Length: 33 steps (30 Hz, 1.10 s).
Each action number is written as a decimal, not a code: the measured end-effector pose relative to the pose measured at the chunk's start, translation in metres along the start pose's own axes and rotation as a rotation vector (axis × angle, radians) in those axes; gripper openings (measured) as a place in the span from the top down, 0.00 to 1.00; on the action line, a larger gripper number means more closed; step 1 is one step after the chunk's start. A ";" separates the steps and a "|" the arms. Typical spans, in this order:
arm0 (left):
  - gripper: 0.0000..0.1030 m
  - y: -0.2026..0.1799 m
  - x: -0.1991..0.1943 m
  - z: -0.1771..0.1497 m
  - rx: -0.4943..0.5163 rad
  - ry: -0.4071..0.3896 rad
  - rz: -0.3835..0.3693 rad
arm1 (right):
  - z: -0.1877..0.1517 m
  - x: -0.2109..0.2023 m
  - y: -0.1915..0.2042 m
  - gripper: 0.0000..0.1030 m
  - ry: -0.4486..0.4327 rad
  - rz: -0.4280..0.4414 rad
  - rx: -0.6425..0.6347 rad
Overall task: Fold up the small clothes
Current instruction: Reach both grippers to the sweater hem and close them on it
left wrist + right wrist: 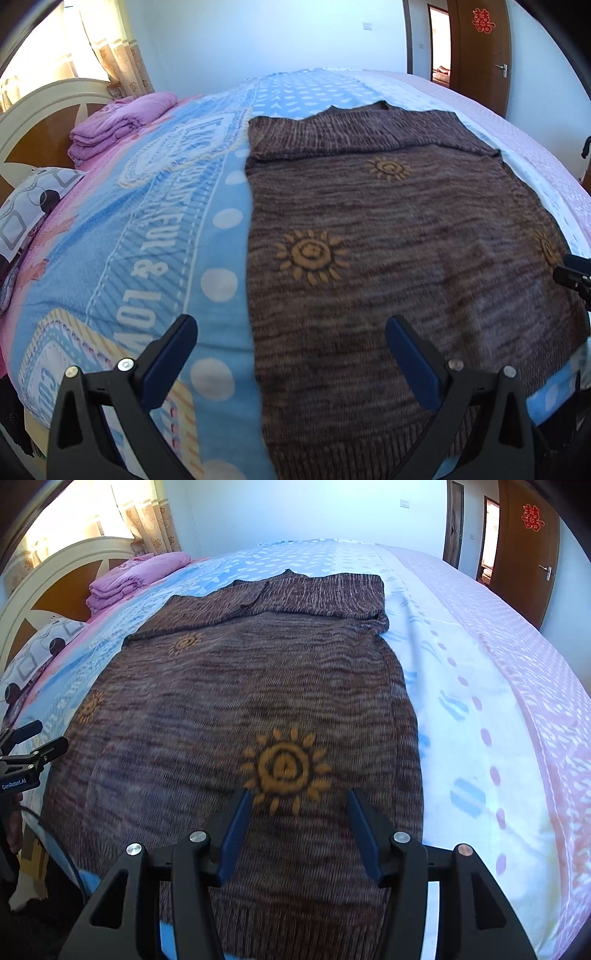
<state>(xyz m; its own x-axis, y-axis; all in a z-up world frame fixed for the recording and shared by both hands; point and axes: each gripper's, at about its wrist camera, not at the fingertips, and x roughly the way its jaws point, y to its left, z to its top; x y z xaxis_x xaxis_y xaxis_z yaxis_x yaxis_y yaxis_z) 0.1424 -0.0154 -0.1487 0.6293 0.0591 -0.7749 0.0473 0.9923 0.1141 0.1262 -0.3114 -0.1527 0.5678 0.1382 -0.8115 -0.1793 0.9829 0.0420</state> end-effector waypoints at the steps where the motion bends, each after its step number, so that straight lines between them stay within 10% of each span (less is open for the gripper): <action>1: 0.00 -0.001 -0.002 -0.003 0.007 0.003 -0.003 | -0.002 -0.001 0.001 0.46 0.002 0.000 -0.003; 15: 0.08 0.012 -0.029 -0.041 -0.007 0.092 -0.094 | -0.031 -0.015 0.015 0.40 -0.014 -0.021 -0.053; 33: 0.41 0.025 -0.018 -0.064 -0.145 0.182 -0.257 | -0.039 -0.022 0.025 0.39 -0.026 -0.004 -0.090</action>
<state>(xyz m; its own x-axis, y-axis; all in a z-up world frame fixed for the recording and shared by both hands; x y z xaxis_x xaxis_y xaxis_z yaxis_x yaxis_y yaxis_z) 0.0827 0.0153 -0.1720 0.4620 -0.1893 -0.8664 0.0673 0.9816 -0.1786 0.0783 -0.2947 -0.1563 0.5891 0.1388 -0.7961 -0.2482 0.9686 -0.0148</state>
